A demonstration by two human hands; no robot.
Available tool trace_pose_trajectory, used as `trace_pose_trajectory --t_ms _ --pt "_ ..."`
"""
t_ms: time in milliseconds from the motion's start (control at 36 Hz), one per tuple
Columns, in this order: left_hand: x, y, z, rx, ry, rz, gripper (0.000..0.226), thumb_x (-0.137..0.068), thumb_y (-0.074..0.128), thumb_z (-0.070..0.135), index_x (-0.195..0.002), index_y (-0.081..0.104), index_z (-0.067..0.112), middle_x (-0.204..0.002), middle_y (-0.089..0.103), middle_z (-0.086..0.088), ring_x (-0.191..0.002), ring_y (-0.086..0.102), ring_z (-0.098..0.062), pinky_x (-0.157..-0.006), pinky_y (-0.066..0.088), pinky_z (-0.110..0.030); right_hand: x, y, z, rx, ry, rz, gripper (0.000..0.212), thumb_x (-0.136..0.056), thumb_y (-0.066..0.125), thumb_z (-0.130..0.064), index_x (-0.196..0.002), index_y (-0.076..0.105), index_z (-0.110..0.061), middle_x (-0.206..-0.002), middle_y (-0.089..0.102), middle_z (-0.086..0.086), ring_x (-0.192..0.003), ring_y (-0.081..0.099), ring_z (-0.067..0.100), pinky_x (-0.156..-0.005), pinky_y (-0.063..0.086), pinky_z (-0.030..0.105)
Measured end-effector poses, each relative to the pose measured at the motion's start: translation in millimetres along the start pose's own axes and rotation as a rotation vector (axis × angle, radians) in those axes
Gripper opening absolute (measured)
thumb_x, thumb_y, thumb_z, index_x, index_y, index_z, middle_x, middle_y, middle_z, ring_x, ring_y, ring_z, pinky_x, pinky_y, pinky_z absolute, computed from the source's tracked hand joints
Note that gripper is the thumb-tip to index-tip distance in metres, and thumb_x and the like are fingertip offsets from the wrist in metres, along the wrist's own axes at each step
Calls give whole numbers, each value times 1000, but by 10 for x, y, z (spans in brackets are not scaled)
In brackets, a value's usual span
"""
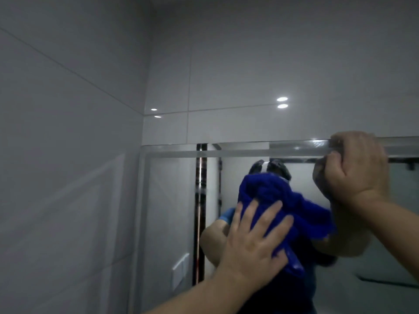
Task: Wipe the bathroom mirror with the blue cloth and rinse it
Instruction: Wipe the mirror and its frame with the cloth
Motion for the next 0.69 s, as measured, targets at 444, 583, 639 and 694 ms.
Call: trace_pose_trajectory --t_ms 444,583,639,694 --pt "555 -631 -1887 -118 -383 128 68 -88 55 39 -153 50 21 -164 40 -10 -147 39 -45 -121 38 -61 21 -29 -44 -20 -8 63 34 -81 47 -21 -108 63 -7 -103 61 16 -99 51 37 -95 39 47" --pt "-134 -1059 -2431 -113 -706 298 60 -101 45 40 -156 42 15 -166 35 -14 -148 33 -44 -126 28 -58 27 -45 -54 -33 -21 70 31 -83 47 -21 -107 61 -8 -99 57 12 -94 45 29 -93 36 44" --pt "-321 -1067 -2479 -79 -807 296 57 -103 46 41 -156 42 20 -169 31 -13 -150 29 -45 -125 26 -62 28 -41 -56 -33 -17 67 29 -84 47 -21 -107 60 -9 -98 54 9 -93 41 23 -94 36 44" --pt "-409 -1049 -2362 -89 -811 288 56 -101 48 42 -156 42 30 -170 28 -9 -151 26 -45 -123 25 -68 31 -40 -45 -28 -2 64 30 -84 46 -21 -107 60 -10 -99 55 10 -94 43 26 -94 37 44"
Point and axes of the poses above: each hand's wrist, its own x-axis away from the middle knuckle, its own y-axis out of the palm, z = x × y, the point moved 10 cm from there along -x, towards the middle knuckle
